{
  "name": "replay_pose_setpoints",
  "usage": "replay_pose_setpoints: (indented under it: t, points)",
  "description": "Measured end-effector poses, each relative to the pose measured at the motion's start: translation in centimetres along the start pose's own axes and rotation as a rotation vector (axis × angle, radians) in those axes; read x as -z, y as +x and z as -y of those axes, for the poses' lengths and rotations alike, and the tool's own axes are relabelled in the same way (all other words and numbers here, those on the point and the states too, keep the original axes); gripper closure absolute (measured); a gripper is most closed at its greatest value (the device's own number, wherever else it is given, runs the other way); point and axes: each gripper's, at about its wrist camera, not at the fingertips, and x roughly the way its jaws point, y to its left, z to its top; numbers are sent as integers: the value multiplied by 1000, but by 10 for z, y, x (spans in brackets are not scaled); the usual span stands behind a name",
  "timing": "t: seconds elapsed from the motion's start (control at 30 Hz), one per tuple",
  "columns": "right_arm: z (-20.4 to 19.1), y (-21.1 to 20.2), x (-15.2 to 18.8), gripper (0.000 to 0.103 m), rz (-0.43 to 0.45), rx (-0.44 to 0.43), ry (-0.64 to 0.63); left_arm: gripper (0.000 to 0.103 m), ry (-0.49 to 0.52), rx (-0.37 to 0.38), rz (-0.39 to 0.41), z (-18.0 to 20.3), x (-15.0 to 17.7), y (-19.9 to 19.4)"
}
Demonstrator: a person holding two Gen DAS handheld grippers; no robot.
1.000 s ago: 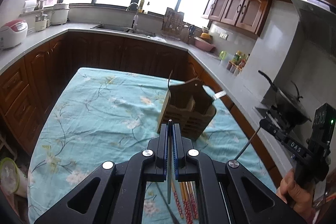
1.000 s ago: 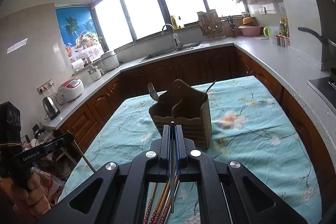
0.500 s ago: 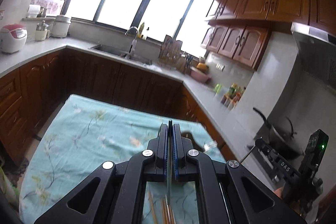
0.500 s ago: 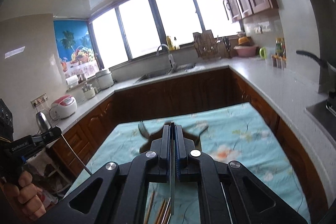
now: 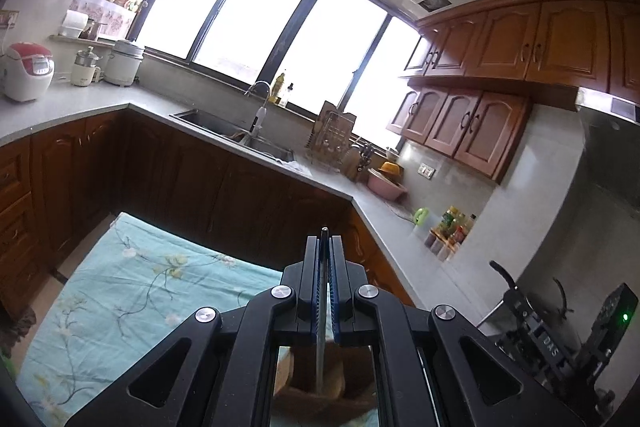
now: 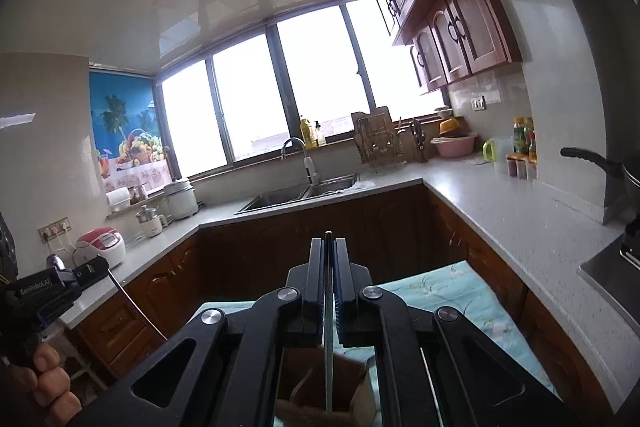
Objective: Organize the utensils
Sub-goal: 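Lower both silver sticks upright into the holder and open both tools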
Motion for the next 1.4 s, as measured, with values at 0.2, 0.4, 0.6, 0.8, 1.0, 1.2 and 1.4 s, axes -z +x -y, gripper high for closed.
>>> replay_pose_setpoints:
  t: [0.2,0.4,0.6,0.8,1.0,1.2,1.4]
  points:
    - [8,26,17,99,-16,14,12,100,-28,-25,-53,-16,24,56]
    - [26,47,46,99,-66,23,55,101,-41,-43,-97,-27,42,101]
    - [34,60,75,99,-109,19,78,100,1,-58,-140,-21,56,127]
    - [38,60,87,99,-120,29,86,100,71,-73,-170,-13,63,134]
    - [41,61,86,99,-138,32,86,99,83,-64,-185,-10,58,131]
    - [42,65,86,98,-151,32,92,99,91,-56,-200,-16,57,131]
    - [44,68,88,94,-162,30,93,93,72,-59,-220,-21,59,131]
